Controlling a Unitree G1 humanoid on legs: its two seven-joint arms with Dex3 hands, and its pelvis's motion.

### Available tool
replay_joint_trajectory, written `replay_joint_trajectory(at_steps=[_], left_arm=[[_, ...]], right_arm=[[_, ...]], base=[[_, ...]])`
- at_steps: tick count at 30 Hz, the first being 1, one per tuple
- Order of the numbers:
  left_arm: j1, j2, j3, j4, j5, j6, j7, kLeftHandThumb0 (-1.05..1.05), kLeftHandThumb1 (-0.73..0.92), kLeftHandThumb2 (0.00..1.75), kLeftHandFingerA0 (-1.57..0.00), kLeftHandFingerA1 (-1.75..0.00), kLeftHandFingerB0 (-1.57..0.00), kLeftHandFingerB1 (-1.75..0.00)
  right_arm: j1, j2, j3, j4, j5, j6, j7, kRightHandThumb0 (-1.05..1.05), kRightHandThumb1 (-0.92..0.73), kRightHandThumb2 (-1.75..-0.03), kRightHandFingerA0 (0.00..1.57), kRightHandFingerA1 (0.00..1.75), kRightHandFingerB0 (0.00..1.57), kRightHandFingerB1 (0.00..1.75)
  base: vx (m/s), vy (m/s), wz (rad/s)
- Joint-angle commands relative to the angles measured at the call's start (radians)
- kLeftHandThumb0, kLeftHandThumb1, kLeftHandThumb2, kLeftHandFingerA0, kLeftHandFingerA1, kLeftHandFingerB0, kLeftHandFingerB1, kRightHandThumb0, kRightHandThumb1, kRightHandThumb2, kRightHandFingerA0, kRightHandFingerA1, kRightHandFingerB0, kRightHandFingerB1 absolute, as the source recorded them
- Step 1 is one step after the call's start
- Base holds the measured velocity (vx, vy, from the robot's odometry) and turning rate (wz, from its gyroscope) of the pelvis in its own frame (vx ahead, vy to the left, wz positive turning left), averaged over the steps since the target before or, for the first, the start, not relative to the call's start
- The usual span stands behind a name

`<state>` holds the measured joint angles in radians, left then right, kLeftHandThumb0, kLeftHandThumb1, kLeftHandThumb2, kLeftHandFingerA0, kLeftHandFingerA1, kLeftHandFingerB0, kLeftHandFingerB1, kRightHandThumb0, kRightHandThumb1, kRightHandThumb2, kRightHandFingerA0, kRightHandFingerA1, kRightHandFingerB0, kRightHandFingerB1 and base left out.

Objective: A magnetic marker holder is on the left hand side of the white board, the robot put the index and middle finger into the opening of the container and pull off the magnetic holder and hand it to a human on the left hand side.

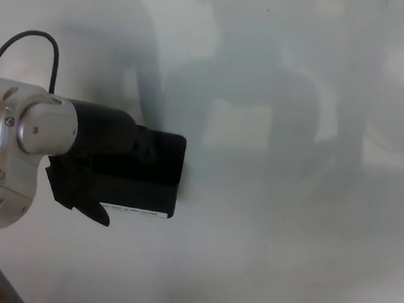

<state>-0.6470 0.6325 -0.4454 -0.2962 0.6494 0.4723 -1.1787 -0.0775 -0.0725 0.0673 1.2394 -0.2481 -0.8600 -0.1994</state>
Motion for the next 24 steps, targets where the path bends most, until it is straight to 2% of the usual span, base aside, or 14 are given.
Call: replay_joint_trajectory(at_steps=[1,2,4,5,6,9,10,13,17,18,19,20,21,24], left_arm=[[-0.014,0.012,0.011,0.037,-0.030,0.012,-0.020,-0.70,0.46,0.61,-0.76,-0.72,-0.13,-0.29],[-0.023,0.009,0.007,0.050,-0.033,0.021,-0.031,-0.68,0.54,0.57,-0.72,-0.64,-0.15,-0.27],[-0.032,0.005,0.003,0.065,-0.035,0.031,-0.041,-0.68,0.54,0.57,-0.72,-0.64,-0.15,-0.27],[-0.037,0.004,0.000,0.074,-0.033,0.030,-0.043,-0.71,0.56,0.58,-0.66,-0.53,-0.16,-0.27],[-0.041,0.004,-0.005,0.078,-0.028,0.029,-0.044,-0.79,0.50,0.80,-0.65,-0.65,-0.12,-0.36],[-0.046,0.003,-0.016,0.086,-0.018,0.029,-0.046,-0.74,0.47,0.80,-0.61,-0.62,-0.11,-0.37],[-0.050,0.003,-0.024,0.088,-0.014,0.030,-0.049,-0.71,0.56,0.58,-0.67,-0.51,-0.16,-0.27],[-0.056,-0.002,-0.034,0.093,-0.018,0.033,-0.056,-0.70,0.55,0.57,-0.67,-0.50,-0.16,-0.27],[-0.069,-0.005,-0.054,0.102,-0.016,0.012,-0.057,-0.79,0.50,0.80,-0.57,-0.55,-0.13,-0.37],[-0.070,-0.006,-0.056,0.100,-0.018,0.004,-0.055,-0.84,0.52,0.81,-0.48,-0.53,-0.09,-0.34],[-0.076,-0.008,-0.057,0.090,-0.025,0.000,-0.058,-0.37,0.25,0.89,-0.02,-0.50,0.00,-0.47],[-0.080,-0.008,-0.056,0.085,-0.028,0.002,-0.062,-0.37,0.25,0.89,-0.02,-0.50,0.00,-0.47],[-0.088,-0.008,-0.049,0.074,-0.039,0.013,-0.073,-0.78,0.49,0.83,-0.05,-0.36,-0.11,-0.28],[-0.098,-0.012,-0.021,0.043,-0.066,0.055,-0.095,-0.78,0.52,0.88,-0.04,-0.27,-0.10,-0.29]], right_arm=[[0.003,-0.012,-0.003,-0.004,0.004,-0.020,-0.001,-0.50,-0.74,-0.63,0.77,0.52,0.58,0.39],[0.003,-0.011,-0.004,-0.004,0.005,-0.020,-0.001,-0.51,-0.74,-0.64,0.76,0.52,0.57,0.39],[0.002,-0.010,-0.005,-0.004,0.006,-0.019,-0.001,-0.51,-0.74,-0.64,0.76,0.52,0.57,0.39],[0.000,-0.010,-0.004,-0.003,0.007,-0.017,0.002,-0.51,-0.74,-0.63,0.77,0.53,0.58,0.39],[0.000,-0.010,-0.003,-0.004,0.005,-0.013,0.001,-0.51,-0.75,-0.63,0.76,0.52,0.58,0.39],[0.001,-0.009,-0.001,-0.005,0.004,-0.013,0.002,-0.51,-0.75,-0.63,0.77,0.53,0.58,0.39],[0.000,-0.010,0.000,-0.004,0.002,-0.015,0.001,-0.51,-0.75,-0.63,0.76,0.53,0.58,0.39],[-0.003,-0.010,0.000,-0.002,0.003,-0.015,0.005,-0.53,-0.75,-0.63,0.77,0.53,0.59,0.39],[-0.005,-0.010,0.000,-0.004,0.002,-0.017,0.003,-0.52,-0.74,-0.63,0.77,0.53,0.59,0.39],[-0.005,-0.010,0.000,-0.004,0.002,-0.016,0.003,-0.52,-0.75,-0.63,0.76,0.52,0.59,0.39],[-0.004,-0.011,-0.001,-0.004,0.005,-0.016,0.007,-0.52,-0.74,-0.63,0.77,0.53,0.59,0.39],[-0.004,-0.010,-0.002,-0.003,0.006,-0.017,0.010,-0.52,-0.74,-0.63,0.77,0.53,0.59,0.39],[-0.004,-0.011,-0.003,-0.003,0.008,-0.018,0.011,-0.52,-0.74,-0.63,0.77,0.53,0.59,0.39],[-0.005,-0.014,-0.001,-0.005,0.003,-0.018,0.007,-0.51,-0.75,-0.63,0.77,0.52,0.59,0.39]], base=[[0.00,0.000,0.00],[0.00,0.000,0.00],[0.00,0.000,0.00],[0.00,0.000,0.00],[0.00,0.000,0.00],[0.00,0.000,0.00],[0.00,0.000,0.00],[0.00,0.000,0.00],[0.00,0.000,0.00],[0.00,0.000,0.00],[0.00,0.000,0.00],[0.00,0.000,0.00],[0.00,0.000,0.00],[0.00,0.000,0.00]])
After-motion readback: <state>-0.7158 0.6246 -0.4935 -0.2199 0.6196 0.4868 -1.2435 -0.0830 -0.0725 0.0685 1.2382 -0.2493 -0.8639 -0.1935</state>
